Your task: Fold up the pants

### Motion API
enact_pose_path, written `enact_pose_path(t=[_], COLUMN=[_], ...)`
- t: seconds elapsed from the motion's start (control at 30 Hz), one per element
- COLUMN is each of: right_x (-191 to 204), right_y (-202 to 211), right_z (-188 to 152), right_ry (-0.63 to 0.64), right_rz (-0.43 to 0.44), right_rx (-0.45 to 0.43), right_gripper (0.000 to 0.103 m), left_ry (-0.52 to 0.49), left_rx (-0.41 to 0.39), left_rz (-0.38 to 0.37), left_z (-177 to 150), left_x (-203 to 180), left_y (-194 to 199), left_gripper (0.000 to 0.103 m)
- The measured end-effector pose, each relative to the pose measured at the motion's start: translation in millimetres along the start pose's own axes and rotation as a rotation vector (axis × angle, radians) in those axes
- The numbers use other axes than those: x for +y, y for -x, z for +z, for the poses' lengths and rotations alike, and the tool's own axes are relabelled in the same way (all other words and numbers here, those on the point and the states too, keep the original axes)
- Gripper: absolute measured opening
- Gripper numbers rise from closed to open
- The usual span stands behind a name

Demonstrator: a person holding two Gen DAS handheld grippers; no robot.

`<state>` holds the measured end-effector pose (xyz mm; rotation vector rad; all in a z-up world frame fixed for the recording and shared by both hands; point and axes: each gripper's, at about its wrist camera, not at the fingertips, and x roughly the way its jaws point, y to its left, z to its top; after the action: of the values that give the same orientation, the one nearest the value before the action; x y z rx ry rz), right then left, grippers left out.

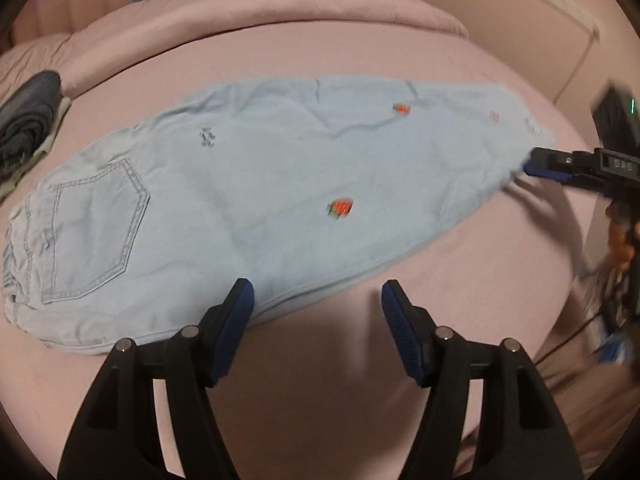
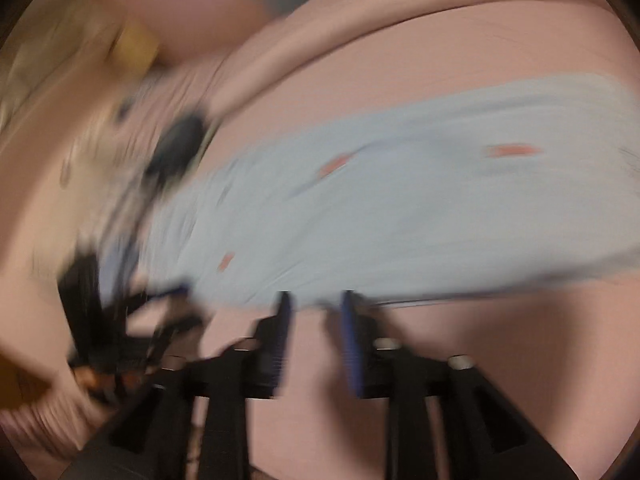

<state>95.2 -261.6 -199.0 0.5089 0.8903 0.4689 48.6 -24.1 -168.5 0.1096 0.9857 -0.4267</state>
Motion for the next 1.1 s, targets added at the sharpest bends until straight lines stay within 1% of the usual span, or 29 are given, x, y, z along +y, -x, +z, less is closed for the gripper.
enact_pose_path(t=[0.03,0.1,0.2,0.27,0.3,0.33,0.37,0.4,0.5,0.6,0.63,0.67,0.7,0.73,0.8,0.87,0.9,0.97,1.0,1.03,1.07,1.1], right_x=[-18,-59,-108,-129,-138,-140,-142,-141,-142,-137,-139,-138,-137,-140,-151,-152,-154,-163,-162,-157,-146,-127], right_y=[13,44,78,86,85,81,79,75,68,56,54,54,48,47,60,67,65,66,68,75,82,87], right_z=[-1,-3,-15,-23,-27,-29,-28,-24,-8,10,15,18,24,23,19,16,18,16,17,18,22,28], right_ry=[-0.073,-0.246,-0.438,-0.532,-0.575,-0.592,-0.594,-0.578,-0.553,-0.521,-0.509,-0.488,-0.477,-0.484,-0.504,-0.474,-0.476,-0.515,-0.528,-0.509,-0.461,-0.388], right_rz=[-0.010,-0.024,-0.085,-0.090,-0.075,-0.051,-0.036,-0.045,-0.097,-0.122,-0.129,-0.133,-0.134,-0.126,-0.099,-0.111,-0.121,-0.112,-0.108,-0.112,-0.119,-0.131], right_rx=[-0.056,-0.183,-0.309,-0.342,-0.347,-0.351,-0.358,-0.364,-0.373,-0.393,-0.392,-0.394,-0.387,-0.373,-0.373,-0.378,-0.363,-0.334,-0.334,-0.347,-0.372,-0.397], right_gripper=[0.043,0.045,0.053,0.055,0.055,0.055,0.055,0.055,0.055,0.054,0.047,0.038,0.015,0.011,0.009,0.009,0.009,0.009,0.009,0.009,0.009,0.009], left_ry=[0.030,0.067,0.085,0.100,0.106,0.109,0.109,0.110,0.112,0.153,0.184,0.219,0.253,0.290,0.341,0.355,0.359,0.395,0.434,0.473,0.519,0.573], left_rx=[-0.018,-0.041,-0.054,-0.037,-0.031,-0.024,-0.019,-0.014,0.000,0.032,0.053,0.086,0.135,0.182,0.151,0.167,0.172,0.175,0.172,0.166,0.154,0.138], left_rz=[-0.031,-0.087,-0.150,-0.202,-0.227,-0.258,-0.279,-0.302,-0.377,-0.459,-0.481,-0.491,-0.480,-0.473,-0.508,-0.522,-0.532,-0.560,-0.584,-0.603,-0.621,-0.646], left_z=[6,20,43,60,67,76,84,89,107,122,125,126,125,121,118,118,119,118,117,116,114,112], left_x=[-3,-9,-28,-46,-54,-62,-71,-80,-106,-121,-123,-123,-121,-117,-109,-104,-102,-97,-92,-87,-80,-72], left_y=[2,0,-11,-26,-32,-42,-48,-53,-62,-76,-86,-97,-110,-122,-123,-124,-123,-123,-122,-121,-119,-115], left_gripper=[0.067,0.073,0.076,0.077,0.077,0.077,0.077,0.077,0.077,0.077,0.076,0.075,0.072,0.070,0.070,0.069,0.069,0.069,0.069,0.069,0.072,0.076])
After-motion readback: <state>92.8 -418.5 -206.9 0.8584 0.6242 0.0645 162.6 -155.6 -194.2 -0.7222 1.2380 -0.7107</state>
